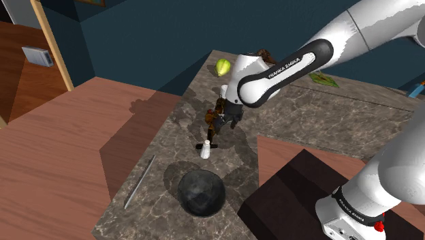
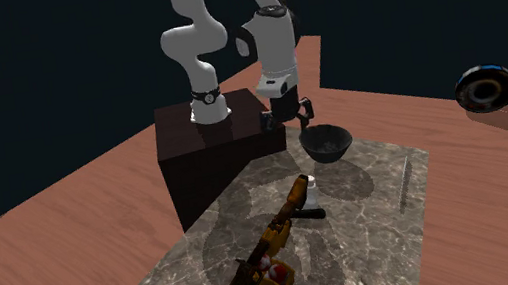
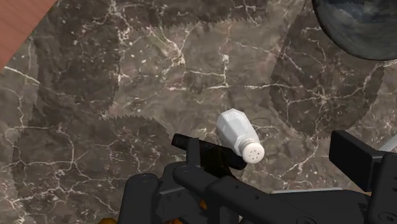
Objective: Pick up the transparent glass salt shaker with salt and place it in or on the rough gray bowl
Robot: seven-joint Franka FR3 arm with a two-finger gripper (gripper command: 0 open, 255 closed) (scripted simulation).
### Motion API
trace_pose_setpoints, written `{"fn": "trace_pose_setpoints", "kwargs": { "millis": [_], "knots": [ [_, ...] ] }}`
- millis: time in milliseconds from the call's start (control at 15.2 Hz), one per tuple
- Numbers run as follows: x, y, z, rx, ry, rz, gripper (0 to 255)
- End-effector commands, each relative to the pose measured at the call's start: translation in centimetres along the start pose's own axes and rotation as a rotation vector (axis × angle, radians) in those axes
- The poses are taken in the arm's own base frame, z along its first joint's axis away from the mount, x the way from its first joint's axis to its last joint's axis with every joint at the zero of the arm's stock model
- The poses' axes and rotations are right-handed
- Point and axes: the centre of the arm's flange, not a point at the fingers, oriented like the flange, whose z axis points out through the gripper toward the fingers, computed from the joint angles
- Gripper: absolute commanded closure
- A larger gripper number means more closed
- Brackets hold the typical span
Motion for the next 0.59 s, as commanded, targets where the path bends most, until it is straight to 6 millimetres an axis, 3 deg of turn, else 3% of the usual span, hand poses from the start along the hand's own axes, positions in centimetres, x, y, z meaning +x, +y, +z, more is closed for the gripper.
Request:
{"fn": "trace_pose_setpoints", "kwargs": {
  "millis": [0,396,528],
  "knots": [
    [1.2,-0.3,2.4,0.001,0.003,0.007,0],
    [5.3,-1.7,8.9,0.004,0.009,0.025,0],
    [5.6,-1.8,9.9,0.004,0.009,0.026,0]
  ]
}}
